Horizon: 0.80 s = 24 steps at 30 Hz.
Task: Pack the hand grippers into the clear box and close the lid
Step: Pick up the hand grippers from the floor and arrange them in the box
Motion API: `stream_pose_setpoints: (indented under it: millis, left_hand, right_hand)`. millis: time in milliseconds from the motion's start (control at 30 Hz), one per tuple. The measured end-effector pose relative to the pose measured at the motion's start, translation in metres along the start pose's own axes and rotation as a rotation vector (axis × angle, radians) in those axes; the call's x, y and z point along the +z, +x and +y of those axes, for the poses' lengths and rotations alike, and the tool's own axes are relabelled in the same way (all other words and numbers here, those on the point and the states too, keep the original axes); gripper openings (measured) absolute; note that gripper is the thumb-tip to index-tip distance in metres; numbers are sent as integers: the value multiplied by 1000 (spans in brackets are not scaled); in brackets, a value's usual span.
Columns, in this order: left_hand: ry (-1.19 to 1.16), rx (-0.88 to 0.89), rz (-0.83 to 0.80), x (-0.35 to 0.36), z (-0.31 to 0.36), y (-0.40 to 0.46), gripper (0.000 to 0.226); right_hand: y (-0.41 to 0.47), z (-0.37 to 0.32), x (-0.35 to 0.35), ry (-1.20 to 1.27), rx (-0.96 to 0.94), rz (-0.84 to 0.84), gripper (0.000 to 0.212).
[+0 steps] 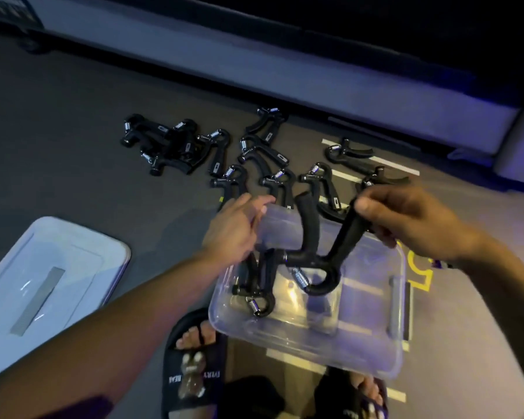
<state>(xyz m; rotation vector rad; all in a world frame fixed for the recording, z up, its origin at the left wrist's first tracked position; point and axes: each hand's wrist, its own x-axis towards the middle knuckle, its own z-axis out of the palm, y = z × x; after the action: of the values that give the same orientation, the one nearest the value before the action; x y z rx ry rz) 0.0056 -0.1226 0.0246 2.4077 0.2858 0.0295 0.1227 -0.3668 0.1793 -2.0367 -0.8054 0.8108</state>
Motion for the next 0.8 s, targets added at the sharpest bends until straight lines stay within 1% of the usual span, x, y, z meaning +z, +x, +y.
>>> stream_pose_setpoints:
  millis: [67, 133, 233, 333, 367, 500, 633, 733, 800]
  left_hand:
    - [-22, -4, -13, -4, 2, 0, 40]
    - [-14, -6, -35, -7, 5, 0, 47]
    - [17, -14, -38, -5, 4, 0, 41]
    - [33, -12, -13, 0, 0, 1, 39]
    - [36, -15, -7, 1, 0, 1, 39]
    - [53, -23, 6, 2, 0, 3, 40]
    - [47, -32, 18, 5, -1, 4, 38]
    - [40, -56, 22, 5, 1, 5, 38]
    - [32, -50, 26, 4, 2, 6, 37]
  right_hand:
    - [-4, 5, 12, -95, 29, -99, 21]
    - [-3, 15, 24, -154, 68, -130, 24]
    - [6, 37, 43, -222, 108, -154, 32]
    - [19, 66, 67, -189, 132, -160, 44]
    - [24, 75, 75, -174, 133, -171, 45]
    - [49, 100, 110, -178, 134, -229, 36]
    - [67, 127, 133, -13, 257, -313, 27]
    - [72, 142, 137, 6, 308, -286, 29]
    - [76, 146, 140, -48, 287, -231, 29]
